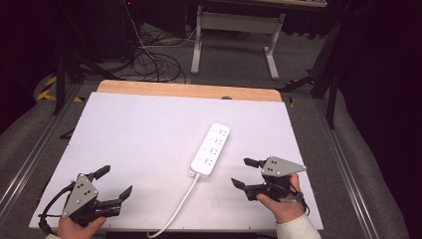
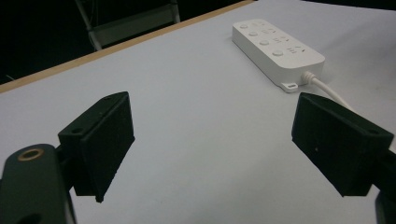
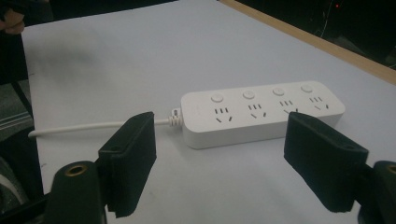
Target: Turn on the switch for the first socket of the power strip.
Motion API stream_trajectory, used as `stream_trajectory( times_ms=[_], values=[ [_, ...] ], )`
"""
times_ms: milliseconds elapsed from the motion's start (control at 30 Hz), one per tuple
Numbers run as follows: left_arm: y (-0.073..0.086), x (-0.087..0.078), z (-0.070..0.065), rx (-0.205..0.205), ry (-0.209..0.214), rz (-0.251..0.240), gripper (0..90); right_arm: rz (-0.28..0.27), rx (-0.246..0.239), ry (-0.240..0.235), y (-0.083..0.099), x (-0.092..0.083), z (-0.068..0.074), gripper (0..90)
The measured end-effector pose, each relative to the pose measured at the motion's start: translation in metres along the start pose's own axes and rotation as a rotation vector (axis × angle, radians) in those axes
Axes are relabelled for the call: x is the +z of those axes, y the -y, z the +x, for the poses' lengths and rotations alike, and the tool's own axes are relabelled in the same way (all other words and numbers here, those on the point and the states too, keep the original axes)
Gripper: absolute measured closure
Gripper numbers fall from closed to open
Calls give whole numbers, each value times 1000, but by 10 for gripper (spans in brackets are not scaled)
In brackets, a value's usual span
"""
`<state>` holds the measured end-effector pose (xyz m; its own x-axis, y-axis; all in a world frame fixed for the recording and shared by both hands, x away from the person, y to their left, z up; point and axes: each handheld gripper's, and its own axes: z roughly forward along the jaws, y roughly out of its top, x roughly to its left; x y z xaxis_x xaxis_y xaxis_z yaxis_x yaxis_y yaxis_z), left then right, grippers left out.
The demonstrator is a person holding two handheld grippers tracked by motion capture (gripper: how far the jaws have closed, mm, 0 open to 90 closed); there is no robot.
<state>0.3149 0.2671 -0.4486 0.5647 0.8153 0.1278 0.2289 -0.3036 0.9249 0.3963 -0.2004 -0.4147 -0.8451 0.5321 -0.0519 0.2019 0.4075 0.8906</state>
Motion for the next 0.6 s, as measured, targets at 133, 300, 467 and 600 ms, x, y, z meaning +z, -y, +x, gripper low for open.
stream_trajectory(
  times_ms=[133,300,467,600],
  values=[
    [0,0,0,0,1,1,136,-2,-10,-6,-9,5,0,262],
    [0,0,0,1,1,1,137,3,-17,-15,-18,12,-1,263],
    [0,0,0,2,2,2,136,-3,-17,-23,-25,18,-3,266],
    [0,0,0,3,1,1,137,4,-28,-30,-34,26,-3,268]
  ],
)
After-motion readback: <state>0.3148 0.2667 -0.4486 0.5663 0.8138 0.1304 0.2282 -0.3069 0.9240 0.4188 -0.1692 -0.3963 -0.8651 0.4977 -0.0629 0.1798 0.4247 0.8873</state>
